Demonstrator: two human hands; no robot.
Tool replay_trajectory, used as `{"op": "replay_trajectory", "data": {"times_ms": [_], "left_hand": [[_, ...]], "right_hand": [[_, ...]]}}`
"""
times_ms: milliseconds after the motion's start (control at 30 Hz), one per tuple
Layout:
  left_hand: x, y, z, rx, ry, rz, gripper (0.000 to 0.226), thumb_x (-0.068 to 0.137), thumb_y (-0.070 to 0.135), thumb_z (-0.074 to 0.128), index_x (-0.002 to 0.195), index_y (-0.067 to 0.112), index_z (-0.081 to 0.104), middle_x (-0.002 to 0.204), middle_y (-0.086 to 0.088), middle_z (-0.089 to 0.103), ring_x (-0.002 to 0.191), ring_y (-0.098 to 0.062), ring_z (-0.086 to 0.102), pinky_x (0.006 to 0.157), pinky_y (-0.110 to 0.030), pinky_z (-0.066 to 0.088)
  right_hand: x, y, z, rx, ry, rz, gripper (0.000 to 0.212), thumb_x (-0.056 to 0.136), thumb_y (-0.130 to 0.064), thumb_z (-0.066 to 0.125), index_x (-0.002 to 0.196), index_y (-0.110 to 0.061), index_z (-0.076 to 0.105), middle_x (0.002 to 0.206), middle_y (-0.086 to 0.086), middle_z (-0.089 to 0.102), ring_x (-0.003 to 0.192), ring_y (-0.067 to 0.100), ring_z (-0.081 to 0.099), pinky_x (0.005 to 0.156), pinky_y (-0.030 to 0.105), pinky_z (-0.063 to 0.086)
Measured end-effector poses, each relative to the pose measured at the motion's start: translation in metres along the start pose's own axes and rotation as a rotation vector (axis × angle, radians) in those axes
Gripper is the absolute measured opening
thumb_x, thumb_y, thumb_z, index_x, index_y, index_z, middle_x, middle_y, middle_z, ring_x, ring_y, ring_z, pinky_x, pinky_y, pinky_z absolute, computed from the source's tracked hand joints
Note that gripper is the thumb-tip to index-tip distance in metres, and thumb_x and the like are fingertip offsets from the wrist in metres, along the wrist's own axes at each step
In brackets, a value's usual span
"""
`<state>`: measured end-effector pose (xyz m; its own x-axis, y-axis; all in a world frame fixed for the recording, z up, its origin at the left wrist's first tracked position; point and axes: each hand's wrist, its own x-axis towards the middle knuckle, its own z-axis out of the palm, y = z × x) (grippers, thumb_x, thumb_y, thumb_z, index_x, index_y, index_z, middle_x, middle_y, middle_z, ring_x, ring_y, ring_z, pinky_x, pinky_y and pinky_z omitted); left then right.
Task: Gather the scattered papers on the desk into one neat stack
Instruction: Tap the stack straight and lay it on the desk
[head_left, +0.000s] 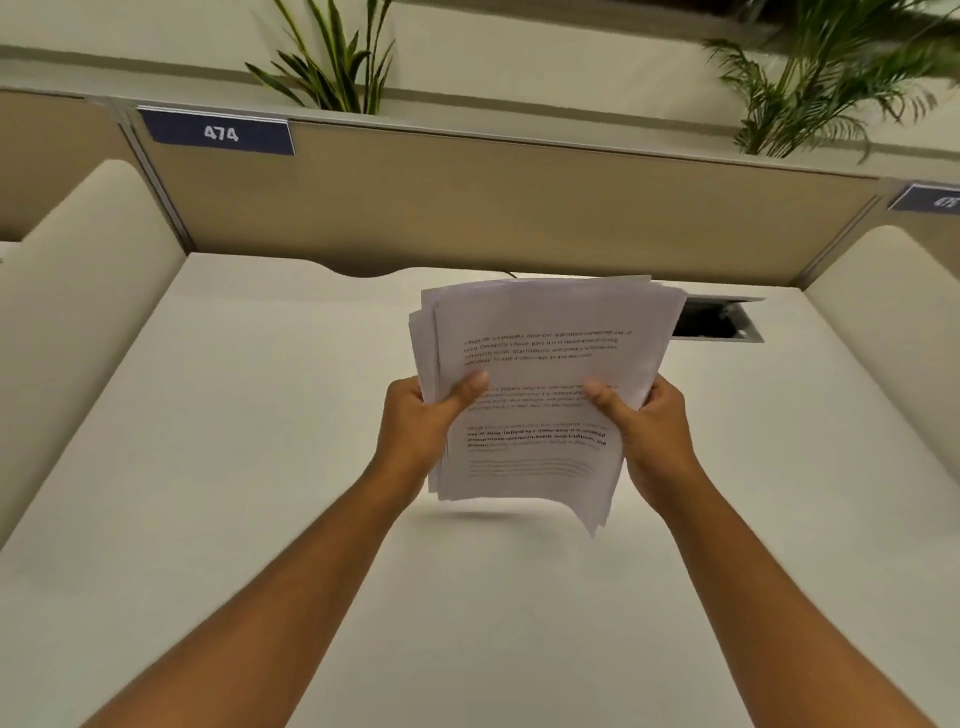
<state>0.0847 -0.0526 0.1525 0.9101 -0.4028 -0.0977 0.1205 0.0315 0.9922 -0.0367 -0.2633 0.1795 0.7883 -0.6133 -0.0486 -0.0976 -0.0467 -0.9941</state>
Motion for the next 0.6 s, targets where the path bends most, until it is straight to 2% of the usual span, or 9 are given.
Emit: {"op": "replay_trajectory", "data": {"times_ms": [133, 267, 367, 500, 600], "left_hand": [[0.001, -0.008, 0.035, -0.046, 0.047, 0.014, 0.006, 0.093, 0.029, 0.082, 0.097, 0.024, 0.08, 0.082, 0.016, 0.085, 0.078, -0.008, 0.082, 0.065, -0.023, 0.064], [-0.008, -0.029, 0.062, 0.022, 0.067, -0.04, 0.029, 0.076, 0.05, 0.086, 0.091, 0.026, 0.082, 0.084, 0.013, 0.086, 0.078, -0.014, 0.084, 0.069, -0.033, 0.068], [-0.02, -0.055, 0.077, 0.064, 0.084, -0.102, 0.035, 0.072, 0.055, 0.087, 0.095, 0.028, 0.083, 0.087, 0.008, 0.087, 0.083, -0.019, 0.085, 0.072, -0.037, 0.069], [-0.028, -0.07, 0.093, 0.017, 0.177, -0.153, 0.022, 0.083, 0.043, 0.089, 0.093, 0.025, 0.081, 0.083, 0.007, 0.086, 0.084, -0.021, 0.083, 0.065, -0.027, 0.066], [-0.023, -0.061, 0.101, 0.002, 0.207, -0.09, 0.014, 0.087, 0.037, 0.087, 0.092, 0.025, 0.081, 0.077, 0.012, 0.085, 0.085, -0.023, 0.081, 0.067, -0.027, 0.065]], "right_hand": [[0.006, 0.007, -0.03, 0.017, 0.031, -0.03, 0.031, 0.086, -0.024, 0.085, 0.114, -0.026, 0.073, 0.109, -0.001, 0.08, 0.099, 0.028, 0.077, 0.086, 0.052, 0.066], [0.003, 0.031, -0.056, 0.04, -0.04, 0.034, 0.047, 0.077, -0.031, 0.089, 0.12, -0.021, 0.074, 0.112, 0.001, 0.081, 0.103, 0.027, 0.078, 0.088, 0.054, 0.065], [0.002, 0.047, -0.067, 0.034, -0.085, 0.074, 0.051, 0.073, -0.036, 0.09, 0.119, -0.021, 0.073, 0.112, 0.0, 0.081, 0.102, 0.023, 0.079, 0.088, 0.053, 0.065], [0.005, 0.055, -0.072, 0.036, -0.088, 0.074, 0.039, 0.074, -0.034, 0.09, 0.11, -0.029, 0.074, 0.103, -0.005, 0.083, 0.093, 0.015, 0.08, 0.084, 0.044, 0.067], [0.012, 0.047, -0.077, 0.073, -0.037, 0.046, 0.037, 0.076, -0.03, 0.09, 0.11, -0.031, 0.074, 0.101, -0.006, 0.082, 0.092, 0.019, 0.079, 0.078, 0.037, 0.068]]}}
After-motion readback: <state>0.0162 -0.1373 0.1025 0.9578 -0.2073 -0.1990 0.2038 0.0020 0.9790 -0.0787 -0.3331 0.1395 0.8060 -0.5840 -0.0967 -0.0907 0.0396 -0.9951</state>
